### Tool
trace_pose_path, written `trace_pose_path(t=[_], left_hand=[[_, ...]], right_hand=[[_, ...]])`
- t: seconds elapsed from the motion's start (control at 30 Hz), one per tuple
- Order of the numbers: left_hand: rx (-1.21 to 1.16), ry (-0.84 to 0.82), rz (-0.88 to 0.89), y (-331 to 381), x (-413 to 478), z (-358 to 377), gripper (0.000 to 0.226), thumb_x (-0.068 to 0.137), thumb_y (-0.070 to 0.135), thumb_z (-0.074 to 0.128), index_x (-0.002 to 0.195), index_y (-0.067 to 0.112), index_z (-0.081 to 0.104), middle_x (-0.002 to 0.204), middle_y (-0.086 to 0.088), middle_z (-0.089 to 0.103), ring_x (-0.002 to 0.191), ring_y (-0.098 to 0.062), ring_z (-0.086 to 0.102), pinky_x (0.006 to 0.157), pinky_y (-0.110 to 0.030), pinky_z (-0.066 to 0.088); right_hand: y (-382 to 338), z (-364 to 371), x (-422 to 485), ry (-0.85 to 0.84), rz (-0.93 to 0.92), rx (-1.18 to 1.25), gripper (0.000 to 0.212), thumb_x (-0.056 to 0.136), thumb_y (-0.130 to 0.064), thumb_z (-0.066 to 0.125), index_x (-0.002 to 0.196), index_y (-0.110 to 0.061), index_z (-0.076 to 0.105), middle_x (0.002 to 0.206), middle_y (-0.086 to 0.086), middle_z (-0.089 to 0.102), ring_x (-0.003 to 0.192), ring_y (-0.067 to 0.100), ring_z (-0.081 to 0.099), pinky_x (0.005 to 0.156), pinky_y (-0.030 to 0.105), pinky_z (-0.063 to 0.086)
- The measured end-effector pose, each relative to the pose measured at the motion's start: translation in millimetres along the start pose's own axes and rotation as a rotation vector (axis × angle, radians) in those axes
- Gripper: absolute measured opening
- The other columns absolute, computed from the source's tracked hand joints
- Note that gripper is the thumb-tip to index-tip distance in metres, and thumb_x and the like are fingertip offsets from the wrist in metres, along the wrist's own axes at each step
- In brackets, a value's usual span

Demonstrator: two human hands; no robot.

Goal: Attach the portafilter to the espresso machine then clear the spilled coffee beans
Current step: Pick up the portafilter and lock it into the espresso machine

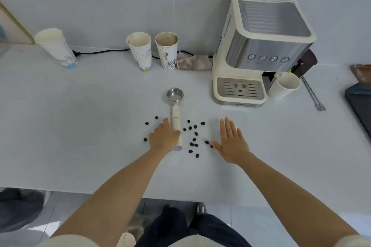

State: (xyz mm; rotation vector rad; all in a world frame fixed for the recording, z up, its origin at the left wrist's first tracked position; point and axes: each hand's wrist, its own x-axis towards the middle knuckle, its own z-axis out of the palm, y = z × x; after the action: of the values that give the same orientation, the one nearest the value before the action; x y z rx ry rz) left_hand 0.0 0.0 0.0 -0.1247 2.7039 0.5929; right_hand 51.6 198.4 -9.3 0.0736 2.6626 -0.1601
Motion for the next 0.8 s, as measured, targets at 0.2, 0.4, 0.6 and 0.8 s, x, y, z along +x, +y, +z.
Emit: trace_pose_path(t=[0.2,0.4,0.6,0.8], left_hand=[[-0.124,-0.122,-0.087,6.3,4.4,8.1,0.056,0.082,0.029,0.054,0.129,0.009,0.031,0.117,-0.009,0.057,0.098,-0.029,0.059,0.070,-0.034,0.044],[-0.021,-0.171,-0.105,12.5,8.3,9.9,0.053,0.082,0.023,0.056,0.125,0.006,0.031,0.113,-0.013,0.058,0.082,-0.026,0.053,0.064,-0.032,0.041],[-0.253,-0.218,-0.228,9.9,16.8,4.0,0.044,0.078,0.017,0.058,0.117,0.003,0.044,0.098,-0.009,0.056,0.083,-0.024,0.056,0.069,-0.033,0.049],[-0.617,-0.242,-0.363,0.5,29.6,-19.9,0.028,0.079,-0.007,0.051,0.106,-0.001,0.045,0.075,-0.012,0.048,0.059,-0.023,0.050,0.050,-0.029,0.044]], right_hand=[[4.7,24.8,-6.2,-0.128,-0.022,0.029,0.077,0.095,-0.053,0.017,0.141,-0.007,-0.025,0.153,0.009,-0.026,0.143,0.022,-0.020,0.118,0.037,-0.006],[6.5,33.7,-8.5,-0.139,-0.043,0.007,0.076,0.096,-0.052,0.016,0.142,-0.006,-0.023,0.153,0.010,-0.027,0.141,0.023,-0.023,0.117,0.036,-0.009],[7.1,37.9,-7.3,-0.136,-0.045,-0.010,0.083,0.077,-0.065,-0.009,0.134,-0.009,-0.030,0.144,0.006,-0.036,0.141,0.023,-0.025,0.116,0.036,-0.011],[5.8,36.3,-9.0,-0.132,-0.053,0.023,0.096,0.055,-0.068,-0.021,0.131,-0.009,-0.031,0.150,0.009,-0.031,0.140,0.023,-0.026,0.116,0.036,-0.011]])
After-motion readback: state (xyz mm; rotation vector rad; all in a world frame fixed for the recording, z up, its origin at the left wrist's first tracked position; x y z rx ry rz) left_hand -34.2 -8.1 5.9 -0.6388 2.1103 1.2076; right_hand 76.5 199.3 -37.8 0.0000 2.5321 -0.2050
